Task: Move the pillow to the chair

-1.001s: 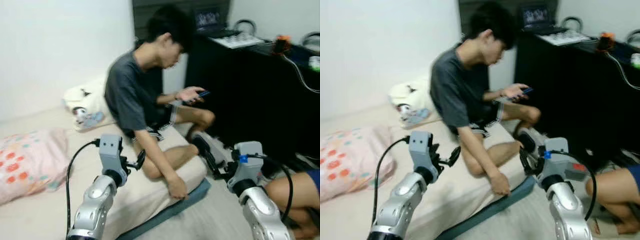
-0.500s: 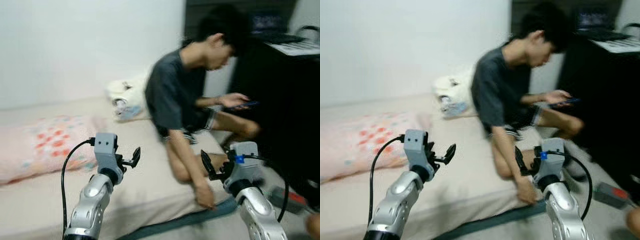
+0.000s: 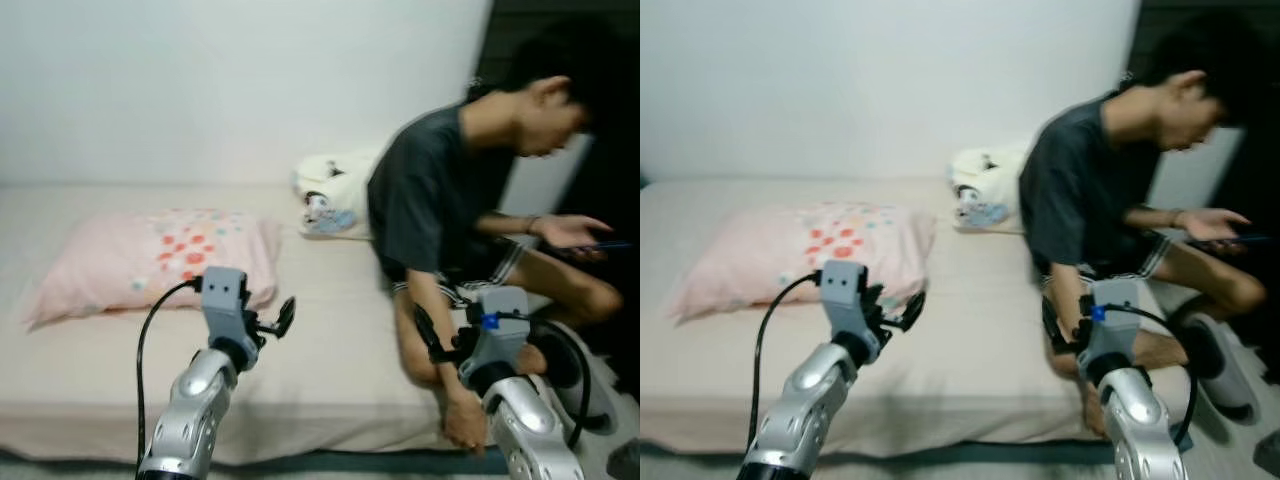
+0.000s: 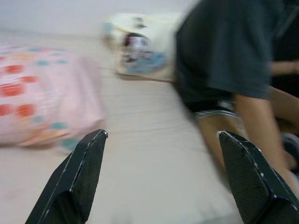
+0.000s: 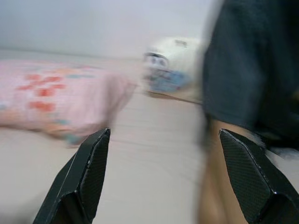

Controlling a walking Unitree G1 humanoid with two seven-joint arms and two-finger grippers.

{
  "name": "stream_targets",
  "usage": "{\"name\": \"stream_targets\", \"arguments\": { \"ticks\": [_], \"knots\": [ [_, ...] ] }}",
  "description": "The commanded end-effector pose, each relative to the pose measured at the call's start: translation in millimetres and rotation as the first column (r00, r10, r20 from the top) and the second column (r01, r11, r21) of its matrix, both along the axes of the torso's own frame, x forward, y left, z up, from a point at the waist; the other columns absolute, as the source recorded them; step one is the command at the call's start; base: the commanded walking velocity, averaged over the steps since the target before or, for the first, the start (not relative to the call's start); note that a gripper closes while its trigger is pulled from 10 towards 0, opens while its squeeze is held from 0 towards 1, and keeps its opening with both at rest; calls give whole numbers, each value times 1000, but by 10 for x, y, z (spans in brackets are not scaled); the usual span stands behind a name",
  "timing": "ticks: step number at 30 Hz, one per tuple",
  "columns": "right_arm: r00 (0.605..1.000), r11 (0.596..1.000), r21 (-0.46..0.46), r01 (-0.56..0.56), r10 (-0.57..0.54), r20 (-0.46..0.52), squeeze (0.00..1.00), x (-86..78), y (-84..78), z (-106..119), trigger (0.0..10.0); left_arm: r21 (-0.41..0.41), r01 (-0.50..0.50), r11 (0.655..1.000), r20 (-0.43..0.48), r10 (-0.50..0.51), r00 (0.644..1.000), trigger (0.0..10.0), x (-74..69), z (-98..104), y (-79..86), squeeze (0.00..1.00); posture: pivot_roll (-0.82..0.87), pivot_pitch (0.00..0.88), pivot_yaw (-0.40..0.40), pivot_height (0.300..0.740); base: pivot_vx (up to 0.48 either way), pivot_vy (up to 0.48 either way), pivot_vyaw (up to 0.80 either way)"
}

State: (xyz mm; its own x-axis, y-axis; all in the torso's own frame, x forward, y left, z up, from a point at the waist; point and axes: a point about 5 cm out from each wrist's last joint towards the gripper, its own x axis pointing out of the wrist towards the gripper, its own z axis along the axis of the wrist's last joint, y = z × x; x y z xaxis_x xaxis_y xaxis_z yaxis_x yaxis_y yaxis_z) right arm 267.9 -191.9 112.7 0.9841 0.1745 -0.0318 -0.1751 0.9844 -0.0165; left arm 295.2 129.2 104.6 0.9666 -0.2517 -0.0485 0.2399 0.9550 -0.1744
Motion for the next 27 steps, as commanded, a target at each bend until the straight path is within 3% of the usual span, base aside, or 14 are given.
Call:
{"name": "stream_targets", "arguments": {
  "ticks": [1,27],
  "knots": [
    [1000,1000,0,6,-6,-20,0,-25,-26,-53,10000,-13,-5,1000,-18,5,1000,10000,-30,-53,12,0,-64,0,-4,735,0,0,775],
    [1000,1000,-1,-20,20,-24,0,-37,-7,-57,10000,-18,-4,1000,-9,4,1000,10000,-34,-49,11,0,-67,0,-4,735,0,0,775]
  ]
}}
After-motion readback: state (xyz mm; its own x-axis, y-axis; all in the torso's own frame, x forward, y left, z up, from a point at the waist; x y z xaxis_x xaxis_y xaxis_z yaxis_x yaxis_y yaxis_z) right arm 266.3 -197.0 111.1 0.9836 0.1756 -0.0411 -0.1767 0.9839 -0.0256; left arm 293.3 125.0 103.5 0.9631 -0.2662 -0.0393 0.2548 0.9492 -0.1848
